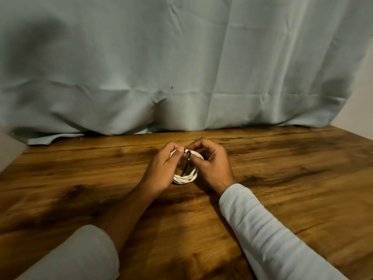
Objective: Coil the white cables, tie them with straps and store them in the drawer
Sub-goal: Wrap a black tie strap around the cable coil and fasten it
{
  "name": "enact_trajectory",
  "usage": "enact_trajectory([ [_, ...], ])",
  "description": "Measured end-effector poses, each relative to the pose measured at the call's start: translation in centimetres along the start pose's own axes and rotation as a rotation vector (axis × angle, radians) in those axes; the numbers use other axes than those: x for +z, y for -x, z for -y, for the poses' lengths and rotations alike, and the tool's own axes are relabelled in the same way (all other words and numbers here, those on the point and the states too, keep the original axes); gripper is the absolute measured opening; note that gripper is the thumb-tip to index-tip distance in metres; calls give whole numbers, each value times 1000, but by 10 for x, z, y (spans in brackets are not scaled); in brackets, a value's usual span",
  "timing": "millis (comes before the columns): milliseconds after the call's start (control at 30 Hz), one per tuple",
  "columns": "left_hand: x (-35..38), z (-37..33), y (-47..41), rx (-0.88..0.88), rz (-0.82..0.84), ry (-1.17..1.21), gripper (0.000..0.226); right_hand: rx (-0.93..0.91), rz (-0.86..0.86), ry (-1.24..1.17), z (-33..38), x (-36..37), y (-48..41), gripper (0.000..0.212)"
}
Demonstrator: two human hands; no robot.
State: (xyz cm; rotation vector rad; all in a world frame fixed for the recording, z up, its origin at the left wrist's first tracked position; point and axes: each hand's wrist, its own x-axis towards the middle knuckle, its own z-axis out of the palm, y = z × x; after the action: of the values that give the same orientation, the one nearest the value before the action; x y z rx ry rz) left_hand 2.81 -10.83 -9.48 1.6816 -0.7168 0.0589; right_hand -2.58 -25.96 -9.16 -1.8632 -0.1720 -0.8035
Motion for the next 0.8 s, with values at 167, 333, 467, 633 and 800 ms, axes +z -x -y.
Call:
enact_trajectory([
  [167, -1, -3, 4, 17, 17, -46, 21, 45, 3, -76, 2, -2, -2, 17],
  [333, 0, -6, 9, 152, 58, -235, 11, 165, -18, -244, 6, -3, -1, 14],
  [467, 1, -4, 11, 247, 55, -382, 12, 283, -26, -406, 12, -5, -1, 20],
  [633, 2, -5, 13, 293, 28, -509, 16, 380, -38, -538, 15, -7, 0, 15],
  [800, 4, -7, 13, 307, 33, -569, 20, 497, -18, -588, 14, -10, -2, 14],
])
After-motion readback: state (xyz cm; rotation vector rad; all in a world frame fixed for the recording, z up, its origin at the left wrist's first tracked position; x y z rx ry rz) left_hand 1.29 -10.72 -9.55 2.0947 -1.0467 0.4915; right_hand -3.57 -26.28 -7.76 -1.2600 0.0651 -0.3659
